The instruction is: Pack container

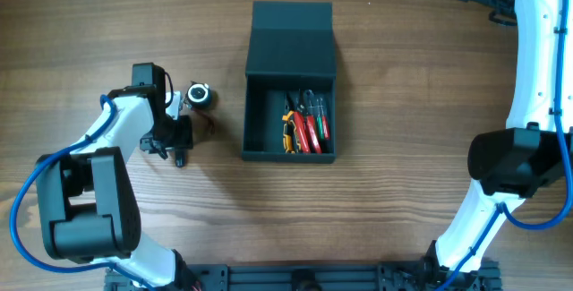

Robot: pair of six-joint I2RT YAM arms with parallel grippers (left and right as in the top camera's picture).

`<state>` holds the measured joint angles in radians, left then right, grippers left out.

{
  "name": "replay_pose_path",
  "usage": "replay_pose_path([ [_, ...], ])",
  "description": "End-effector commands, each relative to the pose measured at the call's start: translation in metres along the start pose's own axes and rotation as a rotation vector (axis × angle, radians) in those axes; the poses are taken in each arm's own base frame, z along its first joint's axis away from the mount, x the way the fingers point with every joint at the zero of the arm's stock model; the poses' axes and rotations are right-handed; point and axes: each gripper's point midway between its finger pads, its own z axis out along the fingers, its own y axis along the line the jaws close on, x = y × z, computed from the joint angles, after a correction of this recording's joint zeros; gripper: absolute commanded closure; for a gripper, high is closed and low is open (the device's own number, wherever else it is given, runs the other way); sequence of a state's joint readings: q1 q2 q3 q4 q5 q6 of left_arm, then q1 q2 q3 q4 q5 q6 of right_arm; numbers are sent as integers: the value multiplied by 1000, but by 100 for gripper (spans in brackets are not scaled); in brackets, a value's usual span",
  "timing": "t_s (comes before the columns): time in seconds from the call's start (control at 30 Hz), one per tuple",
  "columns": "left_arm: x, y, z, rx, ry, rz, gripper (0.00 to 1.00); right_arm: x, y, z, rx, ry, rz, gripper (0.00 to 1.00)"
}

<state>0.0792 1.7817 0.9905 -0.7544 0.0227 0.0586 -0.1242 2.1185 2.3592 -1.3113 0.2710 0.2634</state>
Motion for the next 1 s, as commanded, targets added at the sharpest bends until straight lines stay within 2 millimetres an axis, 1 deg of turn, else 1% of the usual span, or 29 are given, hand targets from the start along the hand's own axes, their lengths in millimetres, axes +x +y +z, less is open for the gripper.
replay_pose_path([
  [0.0, 18, -10, 18, 59, 80, -13, 59, -8, -4, -14, 8, -42, 8, 0],
  [0.07, 18, -13, 18, 72, 81, -17, 65, -8, -4, -14, 8, -42, 8, 0],
  [0.13, 18, -17, 18, 99, 80, -18, 69, -8, -4, -14, 8, -42, 8, 0],
  [0.17, 18, -17, 18, 99, 80, -18, 74, -8, -4, -14, 8, -42, 8, 0],
  [0.2, 18, -17, 17, 99, 80, -19, 84, -8, -4, -14, 8, -42, 8, 0],
  [0.23, 16, -17, 16, 99, 77, -20, 91, -8, -4, -14, 8, -42, 8, 0],
  [0.27, 13, -17, 14, 99, 74, -29, 96, -8, -4, -14, 8, -42, 8, 0],
  [0.37, -5, -18, -5, 99, 52, -50, 96, -8, -4, -14, 8, -43, 8, 0],
  [0.4, -12, -18, -13, 99, 43, -49, 96, -8, -4, -14, 8, -43, 8, 0],
  [0.43, -23, -19, -28, 99, 28, -48, 96, -8, -4, -14, 8, -42, 8, 0],
  [0.5, -35, -19, -45, 99, 8, -46, 96, -8, -4, -14, 8, -42, 8, 0],
  [0.53, -45, -20, -61, 100, -9, -45, 96, -8, -4, -14, 8, -43, 8, 0],
  [0.57, -51, -20, -72, 100, -23, -44, 96, -8, -4, -14, 8, -43, 8, 0],
  [0.6, -61, -20, -89, 101, -48, -42, 96, -8, -4, -14, 8, -43, 8, 0],
  [0.63, -68, -21, -100, 102, -66, -41, 96, -8, -4, -14, 8, -43, 8, 0],
  [0.67, -75, -22, -116, 104, -89, -37, 96, -8, -4, -14, 8, -43, 8, 0],
  [0.73, -81, -27, -138, 106, -111, -24, 96, -8, -4, -14, 8, -43, 8, 0],
  [0.77, -84, -36, -153, 124, -127, -7, 96, -8, -4, -14, 8, -43, 8, 0],
  [0.83, -87, -58, -171, 182, -161, 34, 96, -8, -4, -14, 8, -43, 8, 0],
  [0.87, -85, -81, -181, 237, -183, 79, 96, -8, -4, -14, 8, -43, 8, 0],
  [0.9, -80, -99, -187, 272, -188, 119, 96, -8, -4, -14, 8, -43, 8, 0],
  [0.93, -76, -114, -189, 289, -185, 155, 96, -8, -4, -14, 8, -43, 8, 0],
  [0.97, -68, -135, -189, 297, -177, 212, 96, -8, -4, -14, 8, -43, 8, 0],
])
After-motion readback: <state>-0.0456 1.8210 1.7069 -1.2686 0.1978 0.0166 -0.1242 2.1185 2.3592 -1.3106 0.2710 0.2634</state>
